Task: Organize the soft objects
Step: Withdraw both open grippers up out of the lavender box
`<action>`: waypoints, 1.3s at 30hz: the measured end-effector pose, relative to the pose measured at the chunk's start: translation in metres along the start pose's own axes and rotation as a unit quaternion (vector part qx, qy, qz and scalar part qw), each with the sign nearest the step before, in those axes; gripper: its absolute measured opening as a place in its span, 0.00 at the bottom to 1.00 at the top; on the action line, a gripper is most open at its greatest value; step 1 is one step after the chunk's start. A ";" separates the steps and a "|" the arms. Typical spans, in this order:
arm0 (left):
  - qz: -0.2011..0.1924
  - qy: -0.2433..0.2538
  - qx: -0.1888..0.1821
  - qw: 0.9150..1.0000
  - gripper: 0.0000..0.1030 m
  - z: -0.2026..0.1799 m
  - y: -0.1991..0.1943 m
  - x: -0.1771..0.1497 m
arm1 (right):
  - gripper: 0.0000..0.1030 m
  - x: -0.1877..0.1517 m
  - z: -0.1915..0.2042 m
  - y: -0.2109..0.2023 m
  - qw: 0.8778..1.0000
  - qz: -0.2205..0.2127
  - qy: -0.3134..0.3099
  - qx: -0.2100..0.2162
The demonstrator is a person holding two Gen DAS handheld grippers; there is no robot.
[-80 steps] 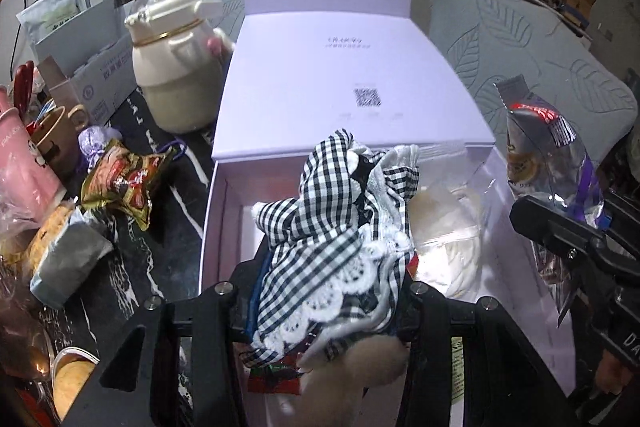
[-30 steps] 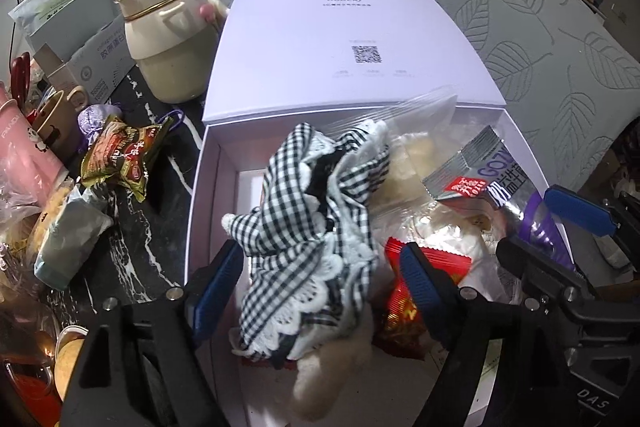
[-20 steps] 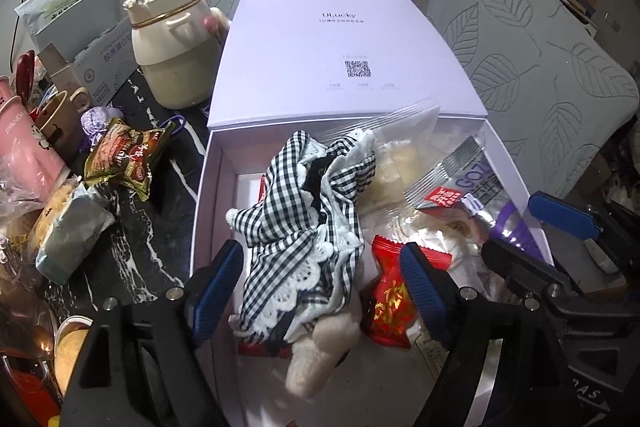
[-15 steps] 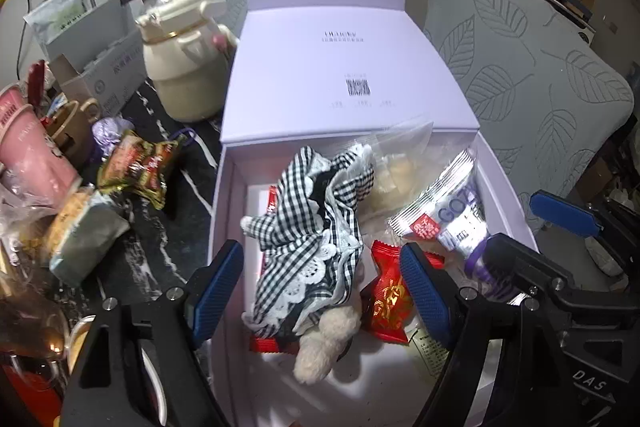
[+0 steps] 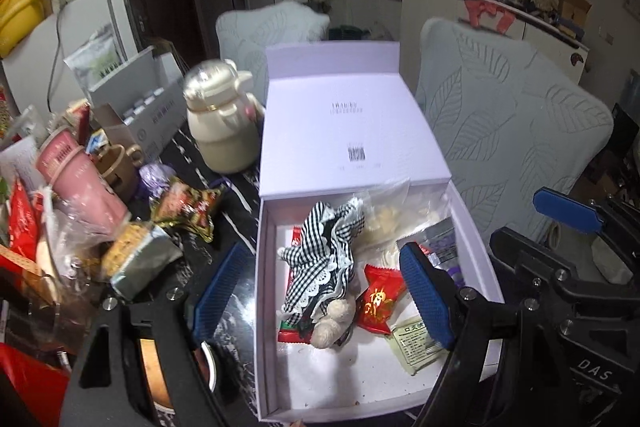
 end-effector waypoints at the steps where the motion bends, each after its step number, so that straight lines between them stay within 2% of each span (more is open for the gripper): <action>1: -0.006 0.001 0.001 1.000 0.78 0.000 -0.006 0.001 | 0.57 0.001 0.001 -0.005 1.000 -0.005 -0.001 -0.002; 5: -0.031 0.006 0.011 0.999 0.78 0.000 -0.032 0.006 | 0.58 0.008 0.002 -0.028 1.000 -0.026 -0.004 -0.009; 7: -0.043 0.007 0.012 0.999 0.78 0.000 -0.046 0.007 | 0.64 0.011 0.003 -0.043 0.999 -0.040 -0.005 -0.016; 10: -0.061 0.006 0.020 0.998 0.78 0.000 -0.067 0.009 | 0.65 0.014 0.005 -0.061 0.998 -0.059 -0.010 -0.023; 17: -0.095 0.008 0.037 0.995 0.79 -0.003 -0.112 0.006 | 0.77 0.014 0.013 -0.109 0.994 -0.096 -0.023 -0.038; 21: -0.114 0.005 0.038 0.993 0.79 -0.003 -0.137 0.001 | 0.80 0.010 0.018 -0.134 0.992 -0.114 -0.028 -0.044; 25: -0.138 0.001 0.048 0.989 0.87 -0.003 -0.165 -0.009 | 0.83 0.003 0.021 -0.157 0.991 -0.127 -0.027 -0.045; 27: -0.150 -0.003 0.049 0.987 0.98 -0.004 -0.178 -0.015 | 0.84 -0.002 0.024 -0.170 0.989 -0.135 -0.027 -0.045; 39: -0.186 0.000 0.051 0.981 0.98 -0.016 -0.237 -0.061 | 0.89 -0.037 0.039 -0.226 0.984 -0.168 -0.027 -0.056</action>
Point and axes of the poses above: each gripper's, at about its wrist camera, not at the fingertips, and y roughly the way its jaws point, z to its left, x to its top, the point moved 7 cm from there along y, roughly the way its jaws point, and after that the axes turned 6 degrees about z, right-handed, at the moved point
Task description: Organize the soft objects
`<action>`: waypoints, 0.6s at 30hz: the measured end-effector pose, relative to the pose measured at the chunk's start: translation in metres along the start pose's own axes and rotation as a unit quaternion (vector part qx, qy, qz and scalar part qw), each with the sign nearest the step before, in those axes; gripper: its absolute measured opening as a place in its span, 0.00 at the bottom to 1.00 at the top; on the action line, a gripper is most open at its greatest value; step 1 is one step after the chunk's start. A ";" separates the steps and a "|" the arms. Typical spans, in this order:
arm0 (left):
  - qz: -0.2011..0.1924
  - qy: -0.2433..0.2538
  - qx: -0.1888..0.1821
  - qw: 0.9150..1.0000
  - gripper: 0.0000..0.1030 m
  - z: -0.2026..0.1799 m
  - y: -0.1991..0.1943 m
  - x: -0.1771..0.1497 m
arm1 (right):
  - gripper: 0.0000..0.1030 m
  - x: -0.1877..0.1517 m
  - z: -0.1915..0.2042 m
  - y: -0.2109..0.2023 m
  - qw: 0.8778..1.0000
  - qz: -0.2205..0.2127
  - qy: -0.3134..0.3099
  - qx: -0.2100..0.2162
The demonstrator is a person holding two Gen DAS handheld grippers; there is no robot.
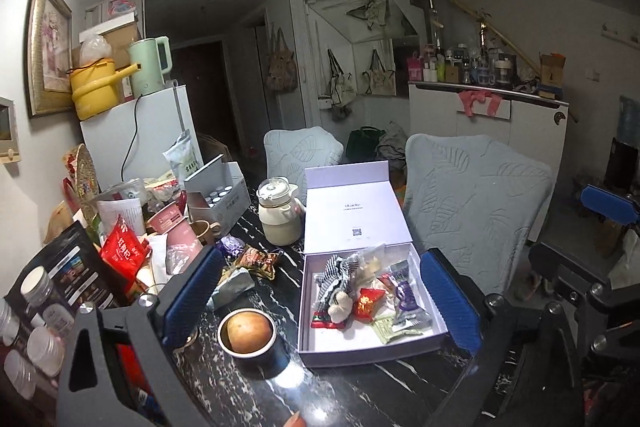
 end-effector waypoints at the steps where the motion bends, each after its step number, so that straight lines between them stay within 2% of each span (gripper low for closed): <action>1: -0.001 -0.001 -0.004 1.000 0.98 -0.001 -0.004 -0.003 | 0.89 -0.003 0.001 -0.006 1.000 -0.002 0.000 -0.001; 8: 0.001 -0.008 -0.019 1.000 0.98 -0.005 -0.029 -0.034 | 0.89 -0.024 0.003 -0.031 1.000 -0.004 0.010 -0.011; 18: 0.034 -0.007 -0.029 0.999 0.98 -0.014 -0.031 -0.079 | 0.89 -0.066 0.000 -0.046 0.999 0.020 0.035 -0.032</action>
Point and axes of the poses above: each gripper's, at about its wrist camera, not at the fingertips, and y roughly the way its jaws point, z to its left, x to its top, the point moved 7 cm from there along y, roughly the way its jaws point, and after that the axes turned 6 degrees about z, right-handed, at the moved point
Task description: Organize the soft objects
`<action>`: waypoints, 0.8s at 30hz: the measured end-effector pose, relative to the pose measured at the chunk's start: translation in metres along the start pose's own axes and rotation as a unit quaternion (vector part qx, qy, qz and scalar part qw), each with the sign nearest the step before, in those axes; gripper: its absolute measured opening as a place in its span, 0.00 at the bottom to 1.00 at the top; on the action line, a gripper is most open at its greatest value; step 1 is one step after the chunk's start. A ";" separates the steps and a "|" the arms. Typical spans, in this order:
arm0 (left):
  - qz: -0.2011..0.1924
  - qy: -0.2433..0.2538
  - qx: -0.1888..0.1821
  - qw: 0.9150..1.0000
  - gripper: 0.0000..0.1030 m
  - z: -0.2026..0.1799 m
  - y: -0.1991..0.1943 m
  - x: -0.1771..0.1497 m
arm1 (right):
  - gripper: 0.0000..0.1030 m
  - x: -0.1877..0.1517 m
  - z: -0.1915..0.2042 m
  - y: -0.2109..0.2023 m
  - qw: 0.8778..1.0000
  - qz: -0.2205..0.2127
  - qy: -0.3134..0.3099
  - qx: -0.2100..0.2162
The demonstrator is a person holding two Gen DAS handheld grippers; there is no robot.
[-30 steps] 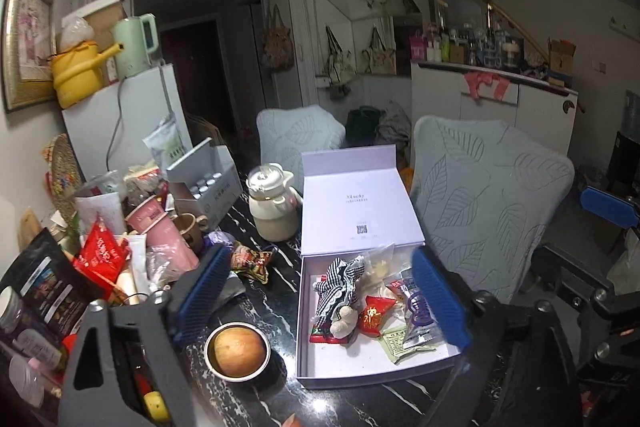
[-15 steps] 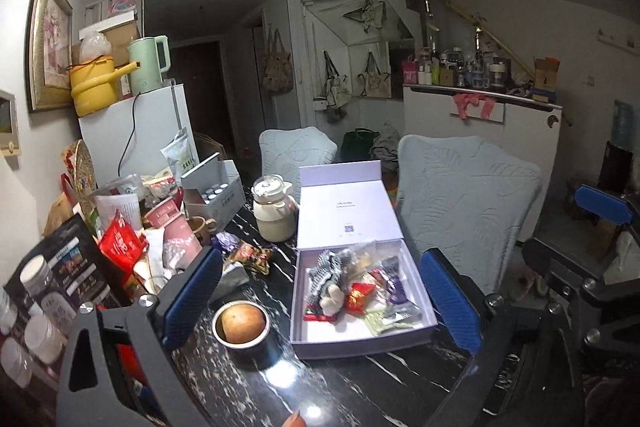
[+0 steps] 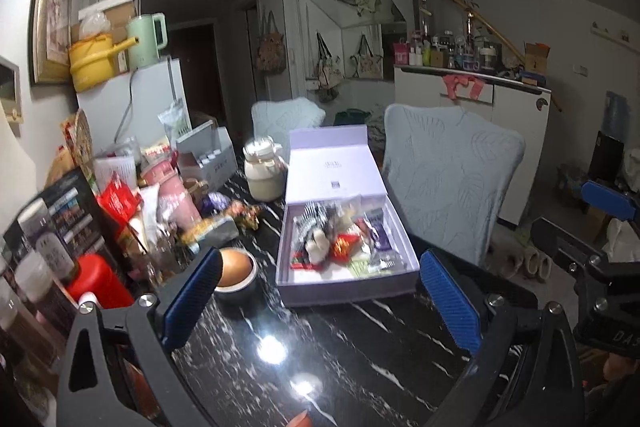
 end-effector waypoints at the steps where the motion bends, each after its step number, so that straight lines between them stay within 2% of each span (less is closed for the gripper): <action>1: 0.005 -0.002 -0.003 1.000 0.98 -0.001 0.001 -0.005 | 0.89 -0.008 -0.001 0.001 1.000 0.007 0.004 -0.001; 9: 0.028 -0.015 -0.024 0.999 0.98 -0.009 0.011 -0.029 | 0.89 -0.046 -0.004 0.012 0.998 0.045 0.029 0.014; 12: 0.031 -0.011 -0.021 0.999 0.98 -0.012 0.013 -0.034 | 0.89 -0.055 -0.005 0.015 0.998 0.053 0.031 0.011; 24: 0.053 -0.007 -0.028 0.998 0.98 -0.019 0.021 -0.047 | 0.89 -0.067 -0.009 0.019 0.997 0.067 0.033 0.005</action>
Point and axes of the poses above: each gripper's, at about its wrist camera, not at the fingertips, and y roughly the way its jaws point, z to its left, x to its top, the point moved 7 cm from there along y, roughly the way its jaws point, and after that the axes turned 6 degrees about z, right-handed, at the moved point
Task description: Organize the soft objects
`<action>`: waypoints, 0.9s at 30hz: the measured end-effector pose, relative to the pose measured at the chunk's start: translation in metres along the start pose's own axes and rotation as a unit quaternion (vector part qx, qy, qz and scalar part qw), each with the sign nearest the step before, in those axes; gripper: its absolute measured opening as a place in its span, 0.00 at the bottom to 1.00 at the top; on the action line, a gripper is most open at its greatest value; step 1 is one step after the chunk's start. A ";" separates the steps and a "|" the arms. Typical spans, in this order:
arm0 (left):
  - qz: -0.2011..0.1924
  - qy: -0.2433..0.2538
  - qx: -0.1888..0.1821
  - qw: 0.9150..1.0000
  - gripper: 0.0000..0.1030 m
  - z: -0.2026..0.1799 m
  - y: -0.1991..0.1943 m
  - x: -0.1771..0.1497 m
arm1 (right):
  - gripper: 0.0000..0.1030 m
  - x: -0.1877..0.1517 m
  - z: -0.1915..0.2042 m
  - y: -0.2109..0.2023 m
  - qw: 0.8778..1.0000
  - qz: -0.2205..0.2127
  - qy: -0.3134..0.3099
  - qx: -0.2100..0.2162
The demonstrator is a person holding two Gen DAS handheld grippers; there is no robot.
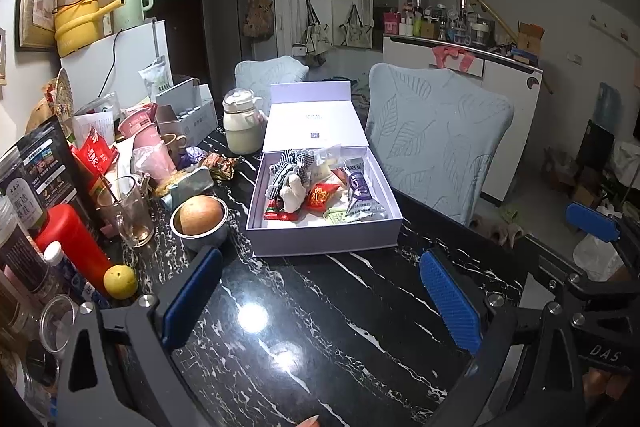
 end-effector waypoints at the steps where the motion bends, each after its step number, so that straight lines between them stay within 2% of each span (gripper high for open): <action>1: 0.001 0.000 -0.001 1.000 0.98 0.000 0.000 -0.001 | 0.89 0.000 0.001 0.000 1.000 0.001 -0.001 0.001; 27: 0.005 -0.002 0.001 1.000 0.98 0.004 0.003 -0.003 | 0.89 -0.003 0.003 0.002 1.000 0.005 -0.005 0.001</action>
Point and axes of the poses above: each gripper's, at about its wrist camera, not at the fingertips, and y roughly the way its jaws point, z to its left, x to its top, the point moved 7 cm from there along y, roughly the way its jaws point, and after that the axes turned 6 degrees about z, right-handed, at the moved point
